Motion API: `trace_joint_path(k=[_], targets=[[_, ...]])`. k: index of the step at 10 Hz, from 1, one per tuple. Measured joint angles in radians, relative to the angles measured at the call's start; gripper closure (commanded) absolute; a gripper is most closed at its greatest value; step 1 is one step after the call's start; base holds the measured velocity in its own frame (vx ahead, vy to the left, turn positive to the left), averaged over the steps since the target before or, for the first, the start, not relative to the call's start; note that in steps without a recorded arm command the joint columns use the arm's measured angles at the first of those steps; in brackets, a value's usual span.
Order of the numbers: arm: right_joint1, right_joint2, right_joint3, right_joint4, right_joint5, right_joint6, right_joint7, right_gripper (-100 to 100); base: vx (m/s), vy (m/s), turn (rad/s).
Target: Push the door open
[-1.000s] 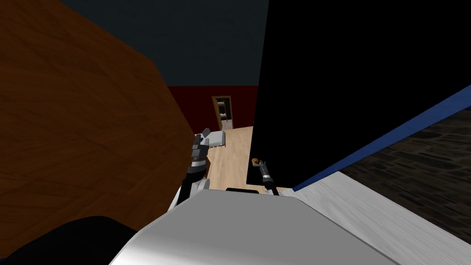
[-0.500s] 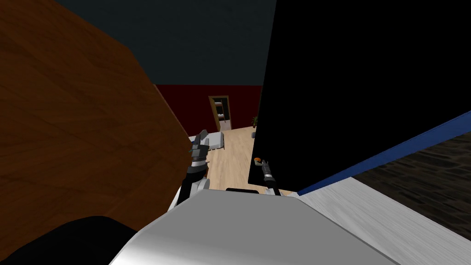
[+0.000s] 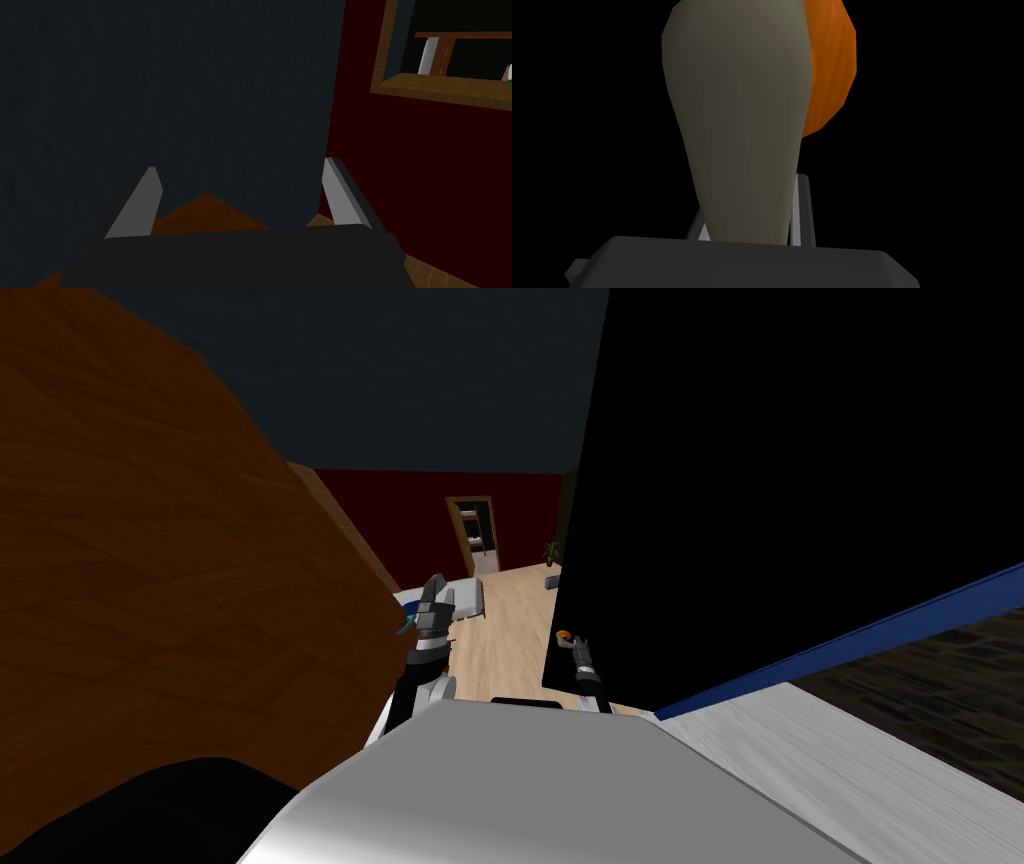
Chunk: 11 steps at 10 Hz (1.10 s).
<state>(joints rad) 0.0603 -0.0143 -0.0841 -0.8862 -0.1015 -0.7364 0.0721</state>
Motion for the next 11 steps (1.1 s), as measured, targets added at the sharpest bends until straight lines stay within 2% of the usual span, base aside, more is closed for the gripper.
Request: trace_joint_path(k=[1, 2, 4, 5, 8, 9, 11], targets=[[0.007, 0.009, -0.007, -0.013, -0.002, 0.006, 0.005, 100, 0.065, 0.008, -0.036], [0.007, 0.007, -0.011, -0.016, -0.004, 0.007, 0.006, 100, 0.103, -0.005, -0.038], [0.016, -0.002, -0.02, -0.017, -0.009, 0.013, 0.009, 100, 0.178, 0.034, -0.038], [0.011, -0.01, -0.026, -0.005, -0.013, 0.009, 0.008, 100, 0.198, 0.035, -0.024], [0.012, -0.024, -0.046, -0.011, -0.024, 0.01, 0.014, 100, 0.197, 0.029, -0.04], [0.019, -0.028, -0.053, -0.03, -0.028, 0.022, 0.017, 100, 0.169, 0.03, -0.045], [-0.001, -0.042, -0.074, 0.009, -0.039, -0.001, 0.019, 100, 0.199, 0.029, -0.062]])
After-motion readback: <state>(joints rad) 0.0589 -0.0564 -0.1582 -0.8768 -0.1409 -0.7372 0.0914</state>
